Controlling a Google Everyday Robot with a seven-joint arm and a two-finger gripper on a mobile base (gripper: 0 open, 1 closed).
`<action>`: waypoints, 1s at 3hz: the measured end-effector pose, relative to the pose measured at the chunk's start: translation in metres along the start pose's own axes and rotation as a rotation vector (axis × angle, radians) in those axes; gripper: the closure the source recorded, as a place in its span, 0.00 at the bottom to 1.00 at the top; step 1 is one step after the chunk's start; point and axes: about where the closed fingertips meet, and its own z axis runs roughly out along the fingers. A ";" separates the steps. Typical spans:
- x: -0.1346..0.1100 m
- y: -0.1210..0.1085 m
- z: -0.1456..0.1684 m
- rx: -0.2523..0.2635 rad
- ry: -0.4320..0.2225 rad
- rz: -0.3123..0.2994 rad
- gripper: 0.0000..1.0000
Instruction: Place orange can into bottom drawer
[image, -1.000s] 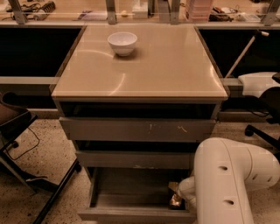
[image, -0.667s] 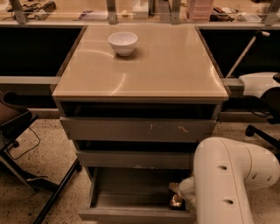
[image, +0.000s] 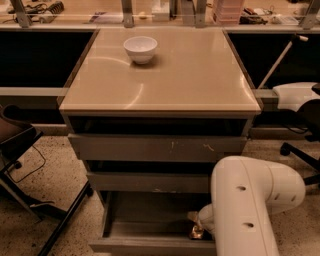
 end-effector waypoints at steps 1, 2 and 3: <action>0.021 0.028 0.003 -0.025 -0.035 -0.125 1.00; 0.039 0.066 -0.004 -0.077 -0.064 -0.233 1.00; 0.040 0.068 -0.004 -0.079 -0.069 -0.238 0.81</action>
Offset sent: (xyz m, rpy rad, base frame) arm -0.0379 0.1242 -0.0021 -0.0453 -0.1317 0.3789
